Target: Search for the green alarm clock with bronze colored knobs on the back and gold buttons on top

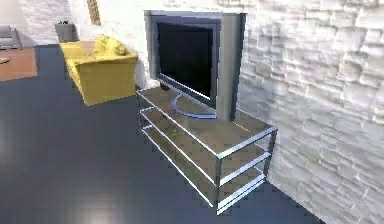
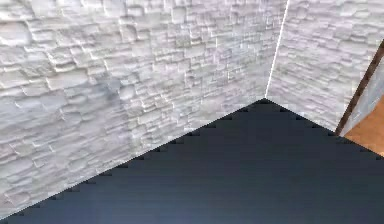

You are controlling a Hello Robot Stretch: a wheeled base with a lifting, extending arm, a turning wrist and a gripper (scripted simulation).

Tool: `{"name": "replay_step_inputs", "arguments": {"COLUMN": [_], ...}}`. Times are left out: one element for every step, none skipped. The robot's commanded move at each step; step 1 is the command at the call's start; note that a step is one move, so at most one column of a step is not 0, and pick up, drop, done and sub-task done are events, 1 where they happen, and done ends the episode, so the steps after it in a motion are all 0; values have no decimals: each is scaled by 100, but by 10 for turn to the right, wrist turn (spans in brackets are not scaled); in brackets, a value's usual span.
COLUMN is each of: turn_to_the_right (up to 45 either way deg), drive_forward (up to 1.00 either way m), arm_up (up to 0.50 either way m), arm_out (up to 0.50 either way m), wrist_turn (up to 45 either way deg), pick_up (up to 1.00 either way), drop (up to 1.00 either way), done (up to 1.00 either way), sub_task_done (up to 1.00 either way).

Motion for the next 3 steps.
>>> {"name": "replay_step_inputs", "arguments": {"turn_to_the_right": [-240,0,-90], "drive_forward": [0,5,0], "arm_up": [0,0,0], "arm_out": [0,0,0], "wrist_turn": [0,0,0], "pick_up": [0,0,0], "drop": [0,0,0], "done": [0,0,0], "sub_task_done": [0,0,0]}}
